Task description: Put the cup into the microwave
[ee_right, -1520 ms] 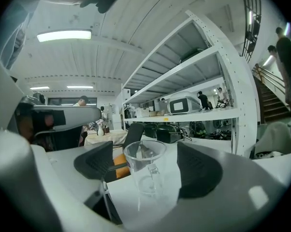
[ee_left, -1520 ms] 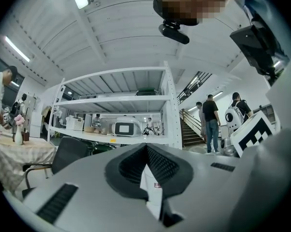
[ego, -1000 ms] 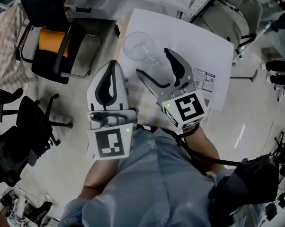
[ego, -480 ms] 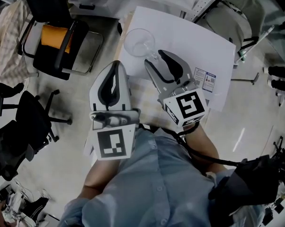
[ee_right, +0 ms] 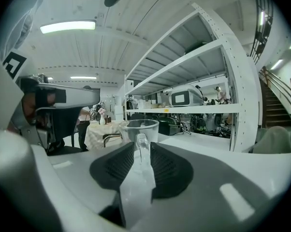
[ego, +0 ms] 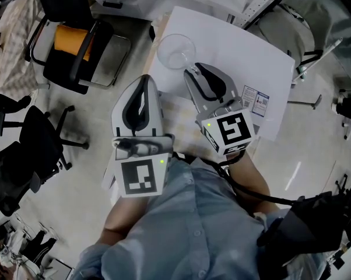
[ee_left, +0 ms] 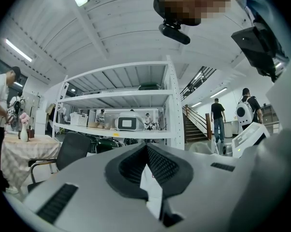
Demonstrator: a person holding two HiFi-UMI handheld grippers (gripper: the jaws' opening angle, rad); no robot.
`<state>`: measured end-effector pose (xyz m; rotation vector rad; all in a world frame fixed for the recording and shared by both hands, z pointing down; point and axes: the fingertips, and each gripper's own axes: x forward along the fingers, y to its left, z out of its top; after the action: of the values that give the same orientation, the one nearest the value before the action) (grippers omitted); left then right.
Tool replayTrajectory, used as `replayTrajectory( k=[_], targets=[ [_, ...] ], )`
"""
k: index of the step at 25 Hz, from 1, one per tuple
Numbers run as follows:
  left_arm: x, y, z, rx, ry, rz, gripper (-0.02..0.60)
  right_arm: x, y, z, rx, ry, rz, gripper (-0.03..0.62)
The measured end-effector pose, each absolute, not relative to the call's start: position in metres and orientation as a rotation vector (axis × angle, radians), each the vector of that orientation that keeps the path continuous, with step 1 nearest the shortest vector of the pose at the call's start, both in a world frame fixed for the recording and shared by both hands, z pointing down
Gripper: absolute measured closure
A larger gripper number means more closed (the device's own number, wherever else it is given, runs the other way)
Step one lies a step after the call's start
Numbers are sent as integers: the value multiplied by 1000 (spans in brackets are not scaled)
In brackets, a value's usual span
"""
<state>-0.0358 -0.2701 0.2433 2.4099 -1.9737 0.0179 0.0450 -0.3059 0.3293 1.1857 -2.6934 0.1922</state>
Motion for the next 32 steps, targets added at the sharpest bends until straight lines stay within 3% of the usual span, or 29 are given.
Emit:
replayTrajectory(
  k=[17,32],
  targets=[
    [-39,-273,247,2390,-1989,37,581,43,-309,331,1184,-2667,131,546],
    [-36,-270,245,2419,-1961,30,581,55,-303,323,1267,-2679,86,553]
  ],
)
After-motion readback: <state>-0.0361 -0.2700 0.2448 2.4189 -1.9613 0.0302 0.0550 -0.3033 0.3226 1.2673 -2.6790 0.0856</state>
